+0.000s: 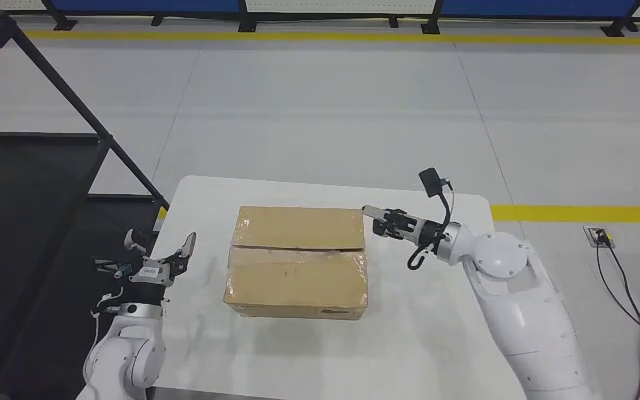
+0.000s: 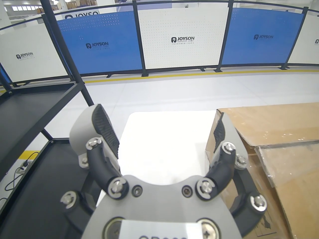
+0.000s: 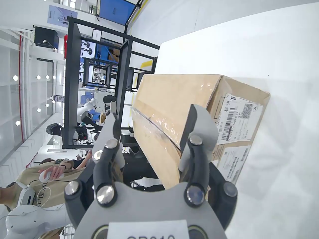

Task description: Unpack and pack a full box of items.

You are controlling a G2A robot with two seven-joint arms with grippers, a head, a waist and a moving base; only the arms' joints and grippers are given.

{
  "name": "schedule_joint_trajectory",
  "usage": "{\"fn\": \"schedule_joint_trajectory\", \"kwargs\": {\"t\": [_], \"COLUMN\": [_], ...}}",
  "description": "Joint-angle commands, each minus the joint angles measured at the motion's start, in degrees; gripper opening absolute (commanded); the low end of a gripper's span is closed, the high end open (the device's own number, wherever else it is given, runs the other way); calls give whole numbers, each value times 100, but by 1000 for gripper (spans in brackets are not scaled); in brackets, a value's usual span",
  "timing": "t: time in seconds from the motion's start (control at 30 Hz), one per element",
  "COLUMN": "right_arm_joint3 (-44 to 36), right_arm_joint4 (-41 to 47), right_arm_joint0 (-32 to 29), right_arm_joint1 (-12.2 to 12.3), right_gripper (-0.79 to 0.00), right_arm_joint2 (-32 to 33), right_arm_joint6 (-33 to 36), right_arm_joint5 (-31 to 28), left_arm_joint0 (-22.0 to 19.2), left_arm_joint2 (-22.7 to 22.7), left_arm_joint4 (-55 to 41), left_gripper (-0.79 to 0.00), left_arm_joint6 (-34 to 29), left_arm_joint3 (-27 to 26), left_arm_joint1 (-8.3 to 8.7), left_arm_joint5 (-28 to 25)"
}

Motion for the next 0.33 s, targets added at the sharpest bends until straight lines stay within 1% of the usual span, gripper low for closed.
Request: {"fn": "schedule_joint_trajectory", "kwargs": {"t": [0.0,0.1,0.2,0.3], "right_arm_joint3": [0,0,0,0], "right_arm_joint4": [0,0,0,0], "right_arm_joint0": [0,0,0,0], "right_arm_joint1": [0,0,0,0], "right_gripper": [-157,-53,-9,0], "right_arm_joint2": [0,0,0,0], "right_arm_joint6": [0,0,0,0], "right_arm_joint5": [0,0,0,0], "left_arm_joint0": [0,0,0,0], "left_arm_joint2": [0,0,0,0], "left_arm_joint4": [0,0,0,0], "left_gripper": [-1,0,-1,-1], "left_arm_joint6": [0,0,0,0], "left_arm_joint3": [0,0,0,0], "left_arm_joint1": [0,0,0,0], "left_arm_joint5": [0,0,0,0]}}
